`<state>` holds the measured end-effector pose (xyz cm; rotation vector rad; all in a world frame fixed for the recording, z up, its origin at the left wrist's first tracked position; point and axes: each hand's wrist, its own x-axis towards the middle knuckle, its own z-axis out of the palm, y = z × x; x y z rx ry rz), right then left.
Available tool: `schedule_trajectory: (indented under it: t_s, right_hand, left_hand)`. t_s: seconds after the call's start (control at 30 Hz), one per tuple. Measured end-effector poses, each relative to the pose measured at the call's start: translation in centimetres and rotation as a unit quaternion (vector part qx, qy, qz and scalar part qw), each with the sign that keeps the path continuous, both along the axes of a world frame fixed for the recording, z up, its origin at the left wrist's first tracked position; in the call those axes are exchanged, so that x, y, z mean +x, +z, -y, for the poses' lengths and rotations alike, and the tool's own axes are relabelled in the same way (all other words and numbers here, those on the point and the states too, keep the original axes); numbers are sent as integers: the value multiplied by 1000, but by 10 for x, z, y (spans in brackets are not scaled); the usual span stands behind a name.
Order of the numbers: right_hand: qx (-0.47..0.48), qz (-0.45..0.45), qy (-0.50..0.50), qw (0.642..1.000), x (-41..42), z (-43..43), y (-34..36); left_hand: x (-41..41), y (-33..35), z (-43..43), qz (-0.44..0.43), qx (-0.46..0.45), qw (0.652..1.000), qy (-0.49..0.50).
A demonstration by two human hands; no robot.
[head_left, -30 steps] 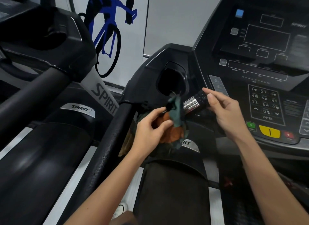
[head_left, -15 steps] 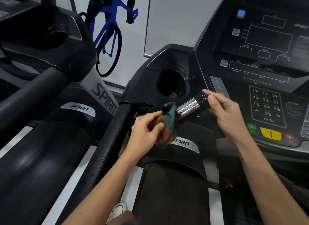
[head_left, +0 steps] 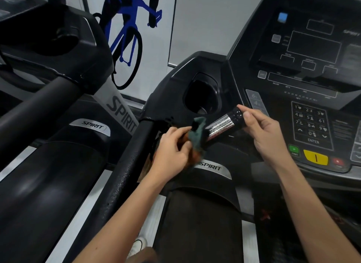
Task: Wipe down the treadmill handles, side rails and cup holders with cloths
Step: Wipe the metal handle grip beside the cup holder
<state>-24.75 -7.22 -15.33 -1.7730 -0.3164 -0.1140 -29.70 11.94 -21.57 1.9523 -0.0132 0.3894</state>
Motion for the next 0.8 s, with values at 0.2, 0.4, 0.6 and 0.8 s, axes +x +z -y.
schedule_trajectory:
  t_s: [0.2,0.4,0.6,0.8]
  right_hand:
    - [3,3,5,1000,0,0,0]
    - [14,7,8,1000,-1,-2,-1]
    - [20,2,11,1000,-1,-1,-1]
    - [13,-5,1,1000,1,-1,-4]
  left_hand:
    - [8,-1,-1,33,-55,998,-23]
    - [-5,-8,-12,20,-103,993,55]
    - [1,4,7,41,-14,999,-6]
    - [-4,-9,-12,-15,-82,995,55]
